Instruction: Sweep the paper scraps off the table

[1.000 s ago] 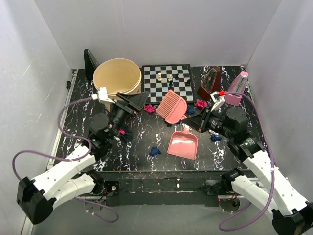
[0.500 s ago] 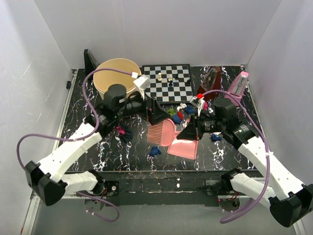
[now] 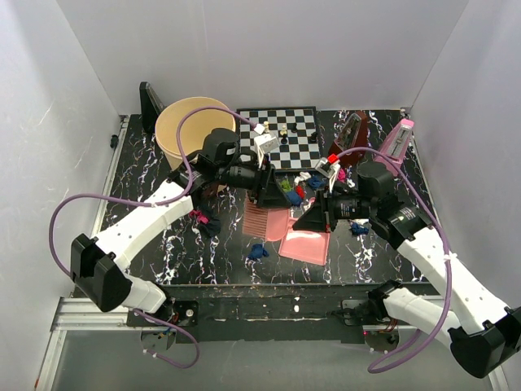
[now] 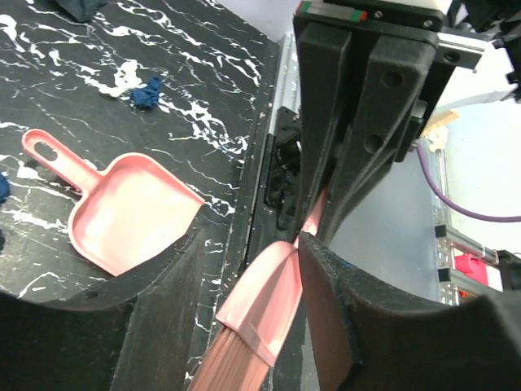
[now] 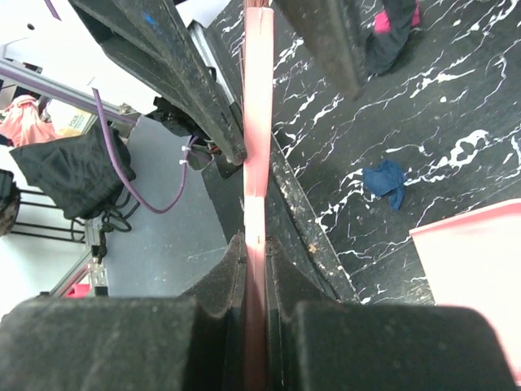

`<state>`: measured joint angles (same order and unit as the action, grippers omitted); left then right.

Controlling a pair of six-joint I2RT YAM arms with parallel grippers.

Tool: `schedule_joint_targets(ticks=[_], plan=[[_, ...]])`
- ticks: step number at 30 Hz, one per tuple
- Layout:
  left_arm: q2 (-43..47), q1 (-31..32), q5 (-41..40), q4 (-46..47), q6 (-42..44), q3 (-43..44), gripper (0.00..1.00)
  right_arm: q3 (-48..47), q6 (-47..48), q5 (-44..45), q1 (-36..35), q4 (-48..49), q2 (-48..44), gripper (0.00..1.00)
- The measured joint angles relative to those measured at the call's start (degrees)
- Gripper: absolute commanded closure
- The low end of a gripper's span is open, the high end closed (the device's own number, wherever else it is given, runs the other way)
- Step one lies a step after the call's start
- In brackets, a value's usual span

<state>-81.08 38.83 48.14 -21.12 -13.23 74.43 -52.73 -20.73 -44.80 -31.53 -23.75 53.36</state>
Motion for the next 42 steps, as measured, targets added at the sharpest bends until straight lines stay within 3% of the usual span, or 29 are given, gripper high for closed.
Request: schedule_joint_targets(ticks=[4,8,23,27,31,33,37,42], plan=[[0.63,-0.15,2.95,0.2,-0.24,0.0,1.0,0.0,0.15,1.2,-0.02,1.05,-0.94,0.99],[3.26,-1.27,8.37,1.03,-0.31,-0.72,1.0,0.04,1.49,-1.53,-0.39,3.23,-1.05,0.99],[6.21,-2.99,11.39,14.21,-5.33,-10.14,1.0,2.71,-3.37,-1.49,-1.18,6.84,-2.25,0.99],[6.69,-3.61,11.72,17.88,-7.69,-12.04,1.0,3.17,-5.53,-1.44,-1.18,8.31,-2.03,0.76],[6.75,-4.61,11.58,19.34,-9.77,-12.81,1.0,4.09,-8.98,1.29,-0.15,12.11,-1.75,0.43],[6.73,-4.9,10.64,19.41,-10.27,-12.96,1.0,4.87,-11.17,3.34,0.76,14.88,-1.88,0.42],[6.56,-5.77,9.77,19.39,-11.08,-13.11,1.0,7.13,-13.9,5.25,1.46,20.13,-3.39,0.49],[6.54,-6.12,10.05,20.35,-12.74,-13.22,1.0,7.65,-15.65,5.03,1.79,23.04,-3.67,0.41]])
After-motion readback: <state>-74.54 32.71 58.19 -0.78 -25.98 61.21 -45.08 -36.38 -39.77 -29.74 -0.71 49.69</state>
